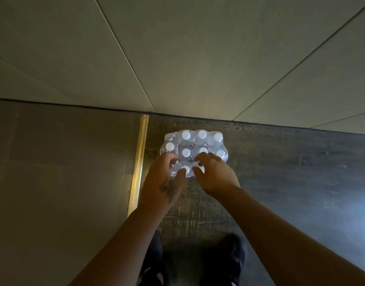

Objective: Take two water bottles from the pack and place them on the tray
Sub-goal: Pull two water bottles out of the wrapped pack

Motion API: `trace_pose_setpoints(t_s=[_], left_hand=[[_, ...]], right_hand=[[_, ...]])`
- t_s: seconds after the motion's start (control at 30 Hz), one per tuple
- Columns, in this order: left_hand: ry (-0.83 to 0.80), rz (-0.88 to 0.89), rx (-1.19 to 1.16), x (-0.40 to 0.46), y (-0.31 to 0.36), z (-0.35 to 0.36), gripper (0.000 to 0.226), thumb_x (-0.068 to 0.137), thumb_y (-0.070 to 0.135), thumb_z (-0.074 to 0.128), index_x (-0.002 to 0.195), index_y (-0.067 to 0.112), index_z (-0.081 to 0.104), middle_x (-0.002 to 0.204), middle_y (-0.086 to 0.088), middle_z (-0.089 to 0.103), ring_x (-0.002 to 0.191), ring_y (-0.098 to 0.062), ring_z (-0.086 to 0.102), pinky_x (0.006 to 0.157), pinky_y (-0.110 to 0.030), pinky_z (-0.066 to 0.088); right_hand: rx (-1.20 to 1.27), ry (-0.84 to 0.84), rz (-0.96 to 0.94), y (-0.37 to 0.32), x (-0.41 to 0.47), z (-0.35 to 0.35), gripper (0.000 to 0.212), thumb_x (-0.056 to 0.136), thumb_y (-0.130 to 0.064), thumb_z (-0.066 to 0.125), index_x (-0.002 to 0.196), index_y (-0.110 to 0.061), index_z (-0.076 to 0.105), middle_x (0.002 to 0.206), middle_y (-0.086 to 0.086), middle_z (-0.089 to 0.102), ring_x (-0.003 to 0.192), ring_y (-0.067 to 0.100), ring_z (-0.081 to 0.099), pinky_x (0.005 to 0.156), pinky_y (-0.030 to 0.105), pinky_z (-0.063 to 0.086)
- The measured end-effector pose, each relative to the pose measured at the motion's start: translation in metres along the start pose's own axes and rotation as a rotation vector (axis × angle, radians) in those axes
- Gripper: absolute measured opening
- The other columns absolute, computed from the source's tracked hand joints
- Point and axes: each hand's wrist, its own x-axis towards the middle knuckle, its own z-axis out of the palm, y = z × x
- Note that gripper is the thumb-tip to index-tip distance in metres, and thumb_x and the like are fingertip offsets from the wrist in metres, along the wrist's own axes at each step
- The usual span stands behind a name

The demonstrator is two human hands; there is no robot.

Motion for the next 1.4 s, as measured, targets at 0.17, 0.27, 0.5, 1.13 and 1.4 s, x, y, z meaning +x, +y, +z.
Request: trace_pose_setpoints(t_s=[0.17,0.27,0.5,1.13,1.4], left_hand=[[-0.023,-0.030,-0.018,0.026,-0.044,0.022,0.037,0.104,0.034,0.069,0.134,0.013,0.064,0.134,-0.001,0.071,0.119,-0.014,0.066,0.089,-0.014,0.046],[0.008,-0.052,-0.029,0.039,-0.055,0.030,0.031,0.104,0.033,0.069,0.127,0.013,0.066,0.125,0.002,0.070,0.114,-0.015,0.066,0.088,-0.012,0.044],[-0.008,-0.032,-0.073,0.045,-0.053,0.032,0.043,0.098,0.039,0.065,0.128,0.008,0.067,0.125,-0.004,0.071,0.113,-0.017,0.066,0.094,-0.026,0.052],[-0.140,-0.069,-0.171,0.064,0.011,0.008,0.076,0.065,0.059,0.093,0.120,0.072,0.042,0.125,0.025,0.065,0.118,0.007,0.061,0.098,-0.030,0.055],[-0.206,-0.133,-0.304,0.054,-0.001,0.009,0.082,0.065,0.032,0.095,0.137,0.032,0.056,0.121,0.014,0.077,0.110,-0.004,0.075,0.095,-0.029,0.063]], right_hand=[[-0.189,-0.028,-0.083,0.008,0.063,0.054,0.050,0.103,-0.029,0.064,0.150,-0.022,0.049,0.155,0.004,0.053,0.143,0.027,0.050,0.112,0.046,0.049],[-0.290,-0.029,-0.098,0.014,0.084,0.077,0.055,0.101,-0.027,0.069,0.151,-0.020,0.046,0.149,0.007,0.053,0.138,0.028,0.053,0.109,0.044,0.050],[-0.323,0.053,-0.149,0.013,0.101,0.078,0.038,0.100,-0.021,0.071,0.133,-0.018,0.053,0.130,0.003,0.059,0.116,0.022,0.062,0.091,0.040,0.060],[0.443,0.162,-0.297,-0.045,0.020,-0.140,0.024,0.107,-0.028,0.059,0.125,-0.013,0.059,0.118,0.002,0.076,0.109,0.019,0.072,0.091,0.041,0.060],[0.563,0.218,-0.287,-0.041,0.041,-0.115,0.039,0.109,-0.045,0.044,0.123,-0.014,0.063,0.106,-0.009,0.072,0.099,0.009,0.072,0.082,0.033,0.061]])
